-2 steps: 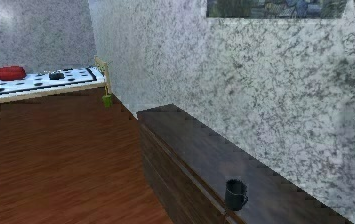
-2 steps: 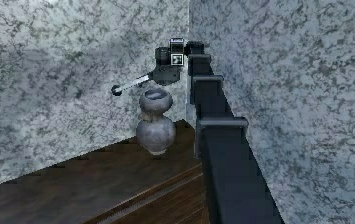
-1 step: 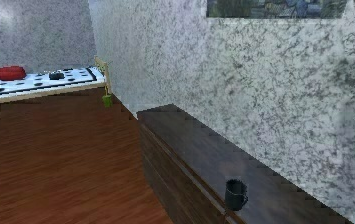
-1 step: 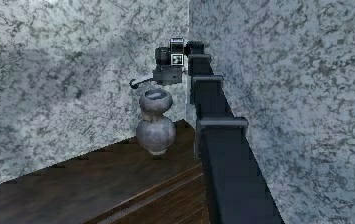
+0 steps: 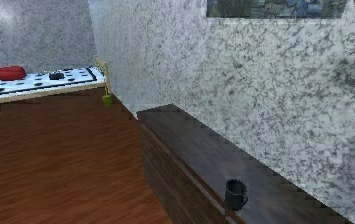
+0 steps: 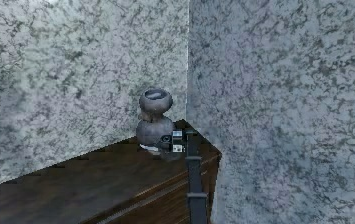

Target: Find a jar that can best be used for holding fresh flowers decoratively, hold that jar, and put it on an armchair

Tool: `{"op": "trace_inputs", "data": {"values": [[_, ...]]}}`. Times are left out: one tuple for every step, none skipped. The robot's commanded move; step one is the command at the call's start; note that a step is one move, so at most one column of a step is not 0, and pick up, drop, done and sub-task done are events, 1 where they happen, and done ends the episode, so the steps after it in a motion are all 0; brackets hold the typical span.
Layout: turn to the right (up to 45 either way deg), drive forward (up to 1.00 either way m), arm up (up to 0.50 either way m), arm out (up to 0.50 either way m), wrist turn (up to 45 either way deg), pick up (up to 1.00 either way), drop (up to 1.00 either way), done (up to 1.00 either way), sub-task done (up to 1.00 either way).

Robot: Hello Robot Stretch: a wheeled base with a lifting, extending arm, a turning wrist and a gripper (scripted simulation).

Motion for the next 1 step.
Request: {"op": "trace_inputs", "data": {"values": [[0.0, 0.00, 0.00, 0.00, 0.0, 1.00, 0.00, 0.00, 0.00]]}}
